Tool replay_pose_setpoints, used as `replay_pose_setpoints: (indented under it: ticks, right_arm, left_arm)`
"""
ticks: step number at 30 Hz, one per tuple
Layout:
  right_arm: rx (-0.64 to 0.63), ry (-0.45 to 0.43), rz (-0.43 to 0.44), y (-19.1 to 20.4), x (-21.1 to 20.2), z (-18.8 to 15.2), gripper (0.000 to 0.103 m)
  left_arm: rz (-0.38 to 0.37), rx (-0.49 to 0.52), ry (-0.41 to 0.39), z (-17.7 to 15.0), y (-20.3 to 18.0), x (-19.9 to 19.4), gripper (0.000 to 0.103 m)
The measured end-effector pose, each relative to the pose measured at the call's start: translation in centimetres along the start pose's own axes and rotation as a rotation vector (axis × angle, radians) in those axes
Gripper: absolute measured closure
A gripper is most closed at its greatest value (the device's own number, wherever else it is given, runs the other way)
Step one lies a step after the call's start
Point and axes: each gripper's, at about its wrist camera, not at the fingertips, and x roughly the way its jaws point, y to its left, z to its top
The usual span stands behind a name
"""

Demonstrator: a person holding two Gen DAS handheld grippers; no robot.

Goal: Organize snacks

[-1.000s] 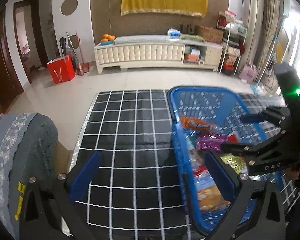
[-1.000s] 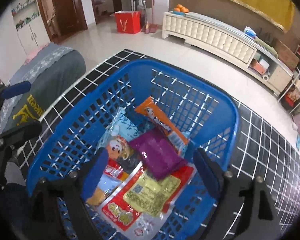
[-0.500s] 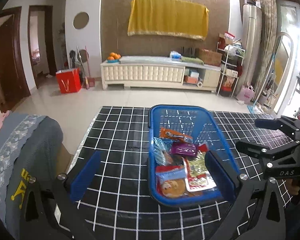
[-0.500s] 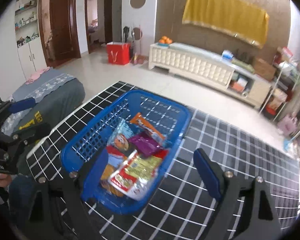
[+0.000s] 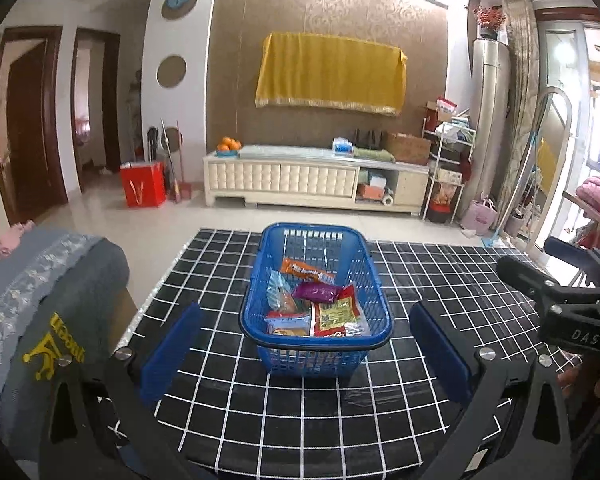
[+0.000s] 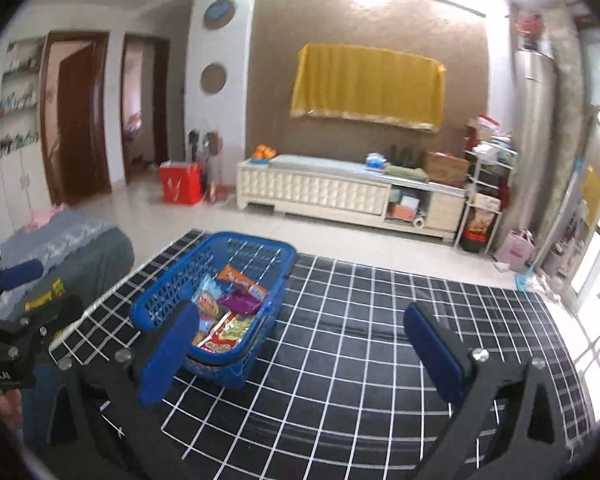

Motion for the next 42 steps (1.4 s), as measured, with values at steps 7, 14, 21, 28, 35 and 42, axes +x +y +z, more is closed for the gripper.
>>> replay_pose_setpoints:
  ticks: [7, 14, 21, 28, 35, 42]
  right_arm:
    - [0.058, -0.026, -0.009, -1.3, -3.8, -1.8, 0.000]
    - [0.086, -0.018, -0.034, -1.8, -5.7, -3.6, 0.000]
    - [0.101, -0.026, -0.014, -1.3, -6.8, -4.2, 0.000]
    - [0.101, -0.025, -0.001, -1.0, -7.5, -4.3, 0.000]
    - [0.114, -0.017, 0.003, -1.0, -7.8, -4.4, 0.000]
    - [0.121, -0.011, -0.005, -0.8, -8.1, -4.7, 0.000]
  left_arm:
    - [-0.017, 0.026, -0.045, -0.9, -2.3, -3.0, 0.000]
    - [-0.037, 0.062, -0.031, -1.7, -4.2, -4.1, 0.000]
    - [-0.044, 0.094, -0.017, -2.5, -5.1, -4.7, 0.000]
    - [-0.063, 0.094, -0.011, -2.5, -5.5, -5.2, 0.000]
    - [-0.068, 0.086, -0.006, -2.5, -5.3, -5.3, 0.000]
    - [-0.061, 0.088, -0.008, -2.6, -5.4, -5.4, 0.000]
